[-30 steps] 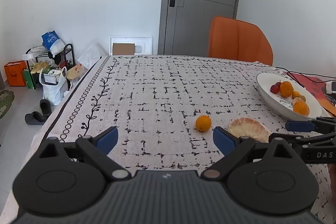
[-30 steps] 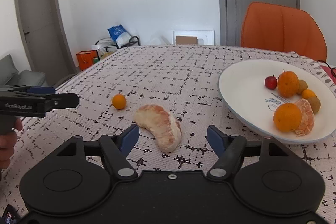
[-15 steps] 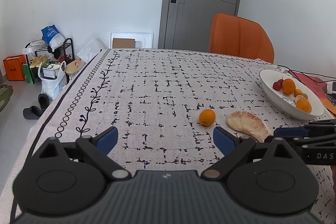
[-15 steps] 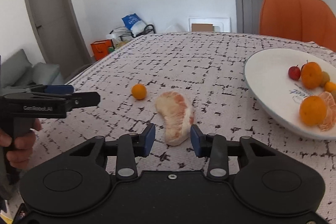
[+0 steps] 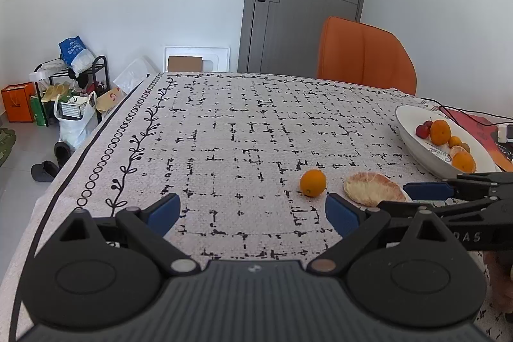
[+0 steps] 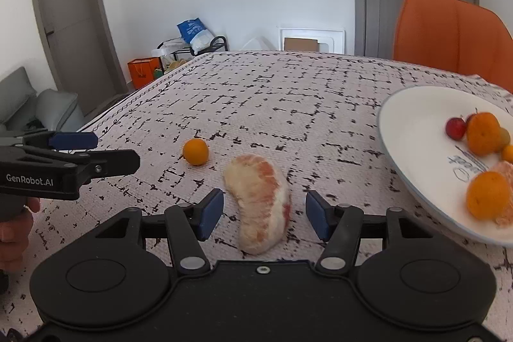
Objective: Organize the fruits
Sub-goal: 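Grasp the small mandarin with the left gripper while the right gripper grasps the pomelo segment, then carry the mandarin and pomelo segment into the white bowl and open both grippers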
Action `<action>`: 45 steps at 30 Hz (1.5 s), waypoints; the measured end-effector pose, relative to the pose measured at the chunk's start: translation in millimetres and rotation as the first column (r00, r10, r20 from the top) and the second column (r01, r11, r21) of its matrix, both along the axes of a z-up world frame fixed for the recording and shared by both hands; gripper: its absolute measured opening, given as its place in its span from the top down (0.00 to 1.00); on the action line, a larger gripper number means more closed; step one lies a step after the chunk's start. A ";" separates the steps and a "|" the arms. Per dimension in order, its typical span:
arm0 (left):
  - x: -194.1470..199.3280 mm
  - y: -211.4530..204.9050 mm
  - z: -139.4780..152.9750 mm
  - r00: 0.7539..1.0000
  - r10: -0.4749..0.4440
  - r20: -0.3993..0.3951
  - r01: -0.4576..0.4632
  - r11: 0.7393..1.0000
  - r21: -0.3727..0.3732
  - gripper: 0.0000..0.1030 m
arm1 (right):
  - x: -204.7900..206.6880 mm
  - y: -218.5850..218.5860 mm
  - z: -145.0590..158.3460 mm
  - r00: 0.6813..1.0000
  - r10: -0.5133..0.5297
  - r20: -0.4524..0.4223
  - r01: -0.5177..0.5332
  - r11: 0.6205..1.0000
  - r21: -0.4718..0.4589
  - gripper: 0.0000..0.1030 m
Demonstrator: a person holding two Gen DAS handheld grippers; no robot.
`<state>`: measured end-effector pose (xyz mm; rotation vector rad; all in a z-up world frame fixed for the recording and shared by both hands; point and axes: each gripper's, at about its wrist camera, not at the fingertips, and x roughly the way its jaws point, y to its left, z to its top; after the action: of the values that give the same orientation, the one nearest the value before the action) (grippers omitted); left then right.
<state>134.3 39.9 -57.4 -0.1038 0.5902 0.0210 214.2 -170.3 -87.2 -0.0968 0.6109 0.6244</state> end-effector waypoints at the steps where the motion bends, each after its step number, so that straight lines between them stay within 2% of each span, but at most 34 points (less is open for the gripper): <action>1: 1.6 -0.2 -0.5 1.000 0.004 -0.003 -0.004 1.000 0.002 0.07 | 1.2 2.4 -1.1 1.000 0.007 -0.003 -0.007 1.000 -0.005 0.47; 2: 3.9 -0.5 -0.8 1.000 0.008 -0.007 -0.008 1.000 0.005 0.07 | 1.7 4.4 -1.8 1.000 0.007 0.002 -0.007 1.000 -0.011 0.60; 3: 5.9 -0.9 -1.0 1.000 0.009 -0.011 -0.009 1.000 0.005 0.07 | 1.1 5.6 -2.2 1.000 0.001 0.017 -0.001 1.000 -0.028 0.64; 4: 7.3 -1.3 -0.9 1.000 0.007 -0.012 -0.007 1.000 0.004 0.07 | 1.3 5.7 -1.3 1.000 -0.002 0.025 0.004 0.999 -0.043 0.65; 7: 10.4 -5.9 0.7 1.000 -0.007 -0.009 0.007 1.000 0.012 0.07 | 3.4 -0.9 2.7 1.000 -0.008 0.000 0.008 1.000 -0.011 0.65; 23: 38.3 -39.0 1.1 0.998 -0.062 0.005 0.061 0.997 0.056 0.09 | 3.7 -40.9 30.7 0.995 -0.083 0.058 0.078 0.993 0.084 0.66; 26: 45.4 -45.2 -1.0 0.998 -0.069 -0.003 0.069 0.996 0.064 0.17 | 4.0 -49.3 33.9 0.993 -0.099 0.066 0.092 0.991 0.098 0.67; 29: 52.7 -49.6 -5.0 0.997 -0.071 -0.022 0.073 0.994 0.076 0.32 | 4.4 -57.1 36.3 0.991 -0.112 0.072 0.103 0.989 0.108 0.67; 31: 57.8 -50.7 -9.4 0.996 -0.070 -0.051 0.073 0.995 0.061 0.55 | 5.2 -61.8 37.5 0.990 -0.121 0.076 0.112 0.987 0.115 0.67; 32: 60.0 -50.6 -11.3 0.995 -0.072 -0.066 0.075 0.996 0.049 0.60 | 5.1 -64.2 38.1 0.989 -0.125 0.078 0.115 0.986 0.119 0.67; 33: 61.4 -50.3 -12.7 0.994 -0.073 -0.078 0.076 0.996 0.043 0.74 | 5.3 -67.3 39.1 0.988 -0.130 0.081 0.120 0.985 0.126 0.67; 34: 62.3 -50.6 -13.4 0.994 -0.075 -0.084 0.079 0.996 0.040 0.78 | 5.5 -70.7 40.2 0.987 -0.136 0.083 0.124 0.983 0.133 0.67; 45: 59.0 -76.0 10.0 0.990 -0.139 -0.003 0.139 0.989 0.051 0.78 | 6.0 -105.1 46.9 0.972 -0.213 0.102 0.192 0.964 0.184 0.67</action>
<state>193.2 -36.1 -47.4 -0.0125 0.5952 -0.0989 220.3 -275.5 -40.3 0.0896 0.4403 0.4666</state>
